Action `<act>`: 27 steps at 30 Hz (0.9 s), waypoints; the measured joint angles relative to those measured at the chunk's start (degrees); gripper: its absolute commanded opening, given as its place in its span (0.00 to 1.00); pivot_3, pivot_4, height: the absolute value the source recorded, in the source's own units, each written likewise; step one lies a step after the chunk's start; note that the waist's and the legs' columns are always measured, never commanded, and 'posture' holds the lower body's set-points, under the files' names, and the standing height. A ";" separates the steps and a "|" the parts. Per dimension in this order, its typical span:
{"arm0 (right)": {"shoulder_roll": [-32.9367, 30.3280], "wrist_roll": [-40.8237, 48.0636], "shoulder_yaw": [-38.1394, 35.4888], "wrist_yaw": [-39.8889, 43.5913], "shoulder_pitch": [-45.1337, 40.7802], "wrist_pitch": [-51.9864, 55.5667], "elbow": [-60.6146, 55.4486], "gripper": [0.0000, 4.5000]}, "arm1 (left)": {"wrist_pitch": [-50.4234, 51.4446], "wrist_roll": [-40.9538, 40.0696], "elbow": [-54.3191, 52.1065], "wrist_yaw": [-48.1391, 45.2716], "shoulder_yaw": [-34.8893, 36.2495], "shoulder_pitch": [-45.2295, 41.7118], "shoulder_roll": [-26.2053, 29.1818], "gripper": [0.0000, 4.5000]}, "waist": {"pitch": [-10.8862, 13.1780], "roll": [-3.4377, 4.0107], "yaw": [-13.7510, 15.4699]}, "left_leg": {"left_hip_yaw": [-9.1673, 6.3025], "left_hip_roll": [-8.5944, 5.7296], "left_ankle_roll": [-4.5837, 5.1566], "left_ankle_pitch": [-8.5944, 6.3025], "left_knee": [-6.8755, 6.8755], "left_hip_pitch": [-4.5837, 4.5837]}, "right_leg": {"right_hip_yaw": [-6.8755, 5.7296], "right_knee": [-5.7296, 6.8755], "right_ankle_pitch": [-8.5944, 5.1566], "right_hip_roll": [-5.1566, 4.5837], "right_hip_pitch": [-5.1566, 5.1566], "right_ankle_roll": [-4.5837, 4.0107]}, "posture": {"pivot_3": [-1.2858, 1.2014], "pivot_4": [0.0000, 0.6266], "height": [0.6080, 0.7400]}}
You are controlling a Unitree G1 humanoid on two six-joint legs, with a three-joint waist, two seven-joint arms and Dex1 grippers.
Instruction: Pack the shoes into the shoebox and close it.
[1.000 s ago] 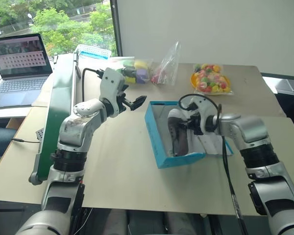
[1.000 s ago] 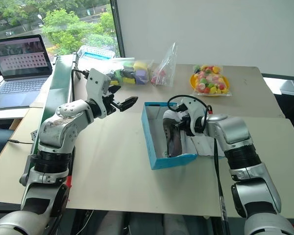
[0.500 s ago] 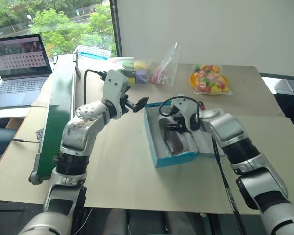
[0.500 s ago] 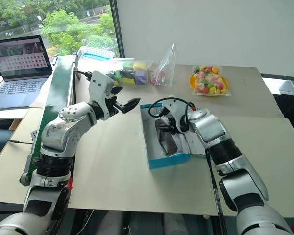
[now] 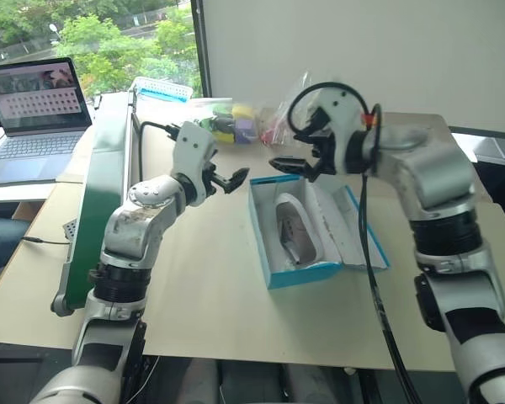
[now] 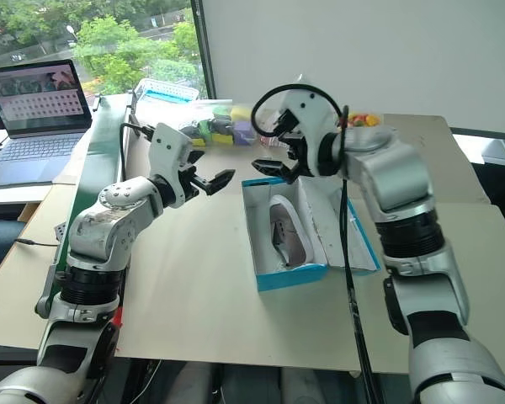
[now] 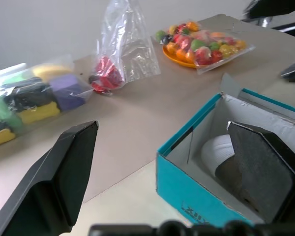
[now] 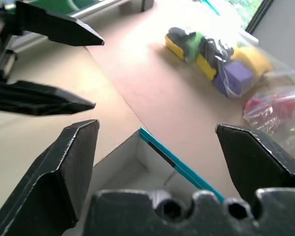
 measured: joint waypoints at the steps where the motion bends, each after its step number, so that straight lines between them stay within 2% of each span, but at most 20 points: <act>1: -1.47 -0.01 -0.09 1.22 1.15 -1.20 0.07 0.99 | 0.14 0.59 0.06 0.92 0.66 0.44 0.46 1.00 | 0.00 0.00 0.04 | 0.00 0.00 0.00 0.00 0.02 0.00 | -0.01 -0.01 0.00 0.00 0.02 0.00 | 0.52 0.24 1.00; 4: -3.03 1.01 -0.41 4.71 3.92 -2.44 0.93 0.99 | 1.20 0.97 -0.08 3.04 3.11 1.91 0.86 1.00 | 0.00 0.00 -0.07 | 0.03 0.00 0.00 0.00 0.01 0.00 | 0.02 0.00 0.00 0.00 -0.03 0.00 | 0.52 0.24 1.00; 10: -0.51 7.97 -3.42 10.84 4.18 -3.94 -1.06 0.99 | 4.95 2.63 -3.43 9.71 6.60 4.42 0.83 1.00 | 0.00 0.00 -0.46 | 0.03 0.03 0.00 0.00 -0.01 0.02 | 0.04 0.08 0.00 0.01 -0.05 0.00 | 0.52 0.24 1.00; 16: 3.62 9.95 -3.63 11.00 4.68 -5.77 -1.15 0.99 | 7.25 5.24 -4.56 14.93 11.50 9.31 1.26 1.00 | 0.01 -0.01 0.07 | 0.00 0.01 0.00 0.00 0.09 0.03 | 0.01 0.21 0.00 -0.01 -0.04 0.00 | 0.52 0.24 1.00; 21: 9.99 8.25 1.99 11.10 7.53 -10.44 -1.42 0.99 | 6.63 5.18 -6.28 16.18 13.56 12.24 -1.80 1.00 | -0.02 -0.05 0.29 | -0.03 0.01 -0.01 0.00 0.13 0.03 | -0.04 0.25 0.00 -0.01 -0.03 0.00 | 0.52 0.24 1.00; 27: 10.79 0.69 4.68 8.65 8.45 -19.65 5.34 0.99 | 3.56 5.21 -6.17 16.72 14.10 12.23 -2.70 1.00 | -0.03 -0.08 0.35 | -0.03 0.02 -0.03 0.01 0.19 0.03 | -0.05 0.28 0.01 -0.01 -0.02 -0.01 | 0.52 0.24 1.00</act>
